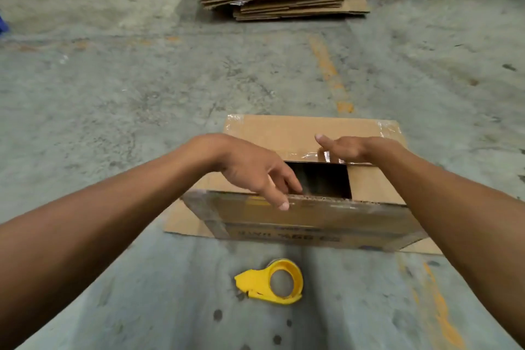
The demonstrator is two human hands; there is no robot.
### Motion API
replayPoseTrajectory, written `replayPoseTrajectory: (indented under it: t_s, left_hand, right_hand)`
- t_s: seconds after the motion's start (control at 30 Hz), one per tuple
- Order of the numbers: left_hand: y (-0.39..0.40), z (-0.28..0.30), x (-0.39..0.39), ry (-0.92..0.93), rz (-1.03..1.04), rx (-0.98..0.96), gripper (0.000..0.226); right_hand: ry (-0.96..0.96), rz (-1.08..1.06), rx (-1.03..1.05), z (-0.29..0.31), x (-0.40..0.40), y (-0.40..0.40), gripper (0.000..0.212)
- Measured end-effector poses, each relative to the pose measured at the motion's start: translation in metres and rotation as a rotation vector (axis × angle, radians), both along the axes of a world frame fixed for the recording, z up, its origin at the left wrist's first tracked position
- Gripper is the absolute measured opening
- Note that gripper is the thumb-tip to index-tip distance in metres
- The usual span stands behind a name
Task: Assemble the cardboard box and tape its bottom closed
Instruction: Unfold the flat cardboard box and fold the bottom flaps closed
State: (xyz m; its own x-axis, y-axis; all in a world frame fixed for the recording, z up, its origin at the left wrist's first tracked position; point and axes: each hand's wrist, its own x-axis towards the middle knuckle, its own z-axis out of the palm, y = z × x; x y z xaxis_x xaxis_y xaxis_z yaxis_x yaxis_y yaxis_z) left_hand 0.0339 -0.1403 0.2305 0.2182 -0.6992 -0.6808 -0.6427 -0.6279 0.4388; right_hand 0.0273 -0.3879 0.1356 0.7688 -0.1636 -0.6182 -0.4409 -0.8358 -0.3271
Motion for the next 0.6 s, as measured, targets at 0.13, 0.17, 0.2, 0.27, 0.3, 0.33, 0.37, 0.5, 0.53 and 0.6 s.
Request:
replayPoseTrajectory:
  t_s: [0.13, 0.17, 0.2, 0.27, 0.3, 0.33, 0.37, 0.5, 0.53, 0.6]
  left_hand:
    - [-0.005, -0.019, 0.028, -0.514, 0.103, -0.215, 0.042]
    - [-0.005, -0.034, 0.034, -0.590, 0.135, -0.223, 0.044]
    - [-0.004, -0.053, 0.038, -0.634, 0.168, -0.211, 0.046]
    - [0.005, -0.091, 0.044, -0.660, 0.224, -0.144, 0.052]
    - [0.012, -0.109, 0.047, -0.652, 0.260, -0.108, 0.055]
    - [0.019, -0.126, 0.049, -0.637, 0.292, -0.087, 0.057]
    - [0.026, -0.140, 0.051, -0.623, 0.314, -0.081, 0.059]
    - [0.043, -0.172, 0.048, -0.615, 0.426, -0.151, 0.062]
    - [0.044, -0.176, 0.046, -0.646, 0.437, -0.172, 0.062]
    - [0.047, -0.182, 0.041, -0.700, 0.430, -0.205, 0.065]
  right_hand:
    - [-0.120, -0.093, 0.056, 0.034, 0.010, 0.002, 0.074]
    - [-0.228, -0.101, 0.064, 0.042, 0.012, 0.000, 0.064]
    - [-0.337, -0.095, 0.039, 0.049, 0.014, -0.002, 0.055]
    - [-0.493, -0.046, -0.066, 0.049, 0.011, -0.003, 0.046]
    - [-0.506, -0.020, -0.099, 0.039, 0.007, -0.004, 0.045]
    - [-0.467, 0.003, -0.107, 0.024, 0.001, -0.005, 0.047]
    - [-0.390, 0.029, -0.130, 0.007, -0.008, -0.007, 0.052]
    - [-0.206, 0.113, -0.358, -0.052, -0.050, -0.022, 0.061]
    - [-0.219, 0.115, -0.372, -0.060, -0.059, -0.024, 0.062]
    - [-0.275, 0.131, -0.399, -0.066, -0.073, -0.020, 0.064]
